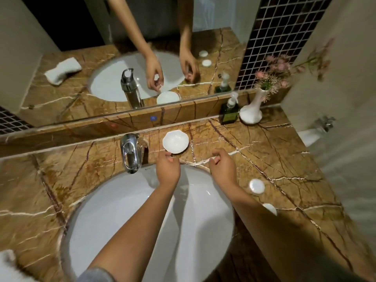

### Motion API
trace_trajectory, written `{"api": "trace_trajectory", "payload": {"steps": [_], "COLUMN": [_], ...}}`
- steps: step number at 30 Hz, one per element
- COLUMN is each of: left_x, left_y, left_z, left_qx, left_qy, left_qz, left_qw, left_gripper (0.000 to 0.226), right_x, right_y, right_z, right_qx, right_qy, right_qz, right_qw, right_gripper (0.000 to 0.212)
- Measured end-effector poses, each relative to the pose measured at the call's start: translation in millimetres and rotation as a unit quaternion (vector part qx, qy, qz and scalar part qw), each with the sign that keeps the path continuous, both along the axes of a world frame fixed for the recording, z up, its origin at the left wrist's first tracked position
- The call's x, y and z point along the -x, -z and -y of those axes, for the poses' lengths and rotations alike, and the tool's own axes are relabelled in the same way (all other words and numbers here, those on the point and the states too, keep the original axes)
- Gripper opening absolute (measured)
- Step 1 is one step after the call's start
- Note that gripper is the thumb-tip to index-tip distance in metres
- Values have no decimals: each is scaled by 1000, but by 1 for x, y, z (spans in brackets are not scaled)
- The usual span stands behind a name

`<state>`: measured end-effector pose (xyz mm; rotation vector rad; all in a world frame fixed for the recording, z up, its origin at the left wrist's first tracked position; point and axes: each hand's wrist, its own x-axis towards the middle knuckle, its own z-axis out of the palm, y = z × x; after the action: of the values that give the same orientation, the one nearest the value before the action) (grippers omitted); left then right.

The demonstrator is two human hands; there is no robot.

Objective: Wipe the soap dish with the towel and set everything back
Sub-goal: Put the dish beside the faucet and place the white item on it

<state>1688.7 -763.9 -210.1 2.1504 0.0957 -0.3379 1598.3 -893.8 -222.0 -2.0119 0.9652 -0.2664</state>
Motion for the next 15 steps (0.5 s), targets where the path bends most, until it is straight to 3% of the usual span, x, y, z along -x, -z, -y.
{"api": "trace_trajectory", "payload": {"steps": [3,8,11,15], "left_x": [31,76,97,114], "left_y": [-5,-11,-12,-10], "left_z": [16,53,67,74], "left_qx": [-1,-42,-68,-99], "left_qy": [100,268,329,396], "left_qz": [25,80,114,130], "left_qw": [995,959,935,903], "left_gripper": [10,17,14,15], "right_x": [37,93,118,134], "right_y": [-5,-13,-12,-7], "right_z": [10,33,45,53], "right_qx": [70,178,180,160], "right_qy": [-8,-16,-31,-56], "right_qz": [-32,-123,-170,-168], "right_qw": [997,976,968,971], "right_gripper": [29,41,50,49]}}
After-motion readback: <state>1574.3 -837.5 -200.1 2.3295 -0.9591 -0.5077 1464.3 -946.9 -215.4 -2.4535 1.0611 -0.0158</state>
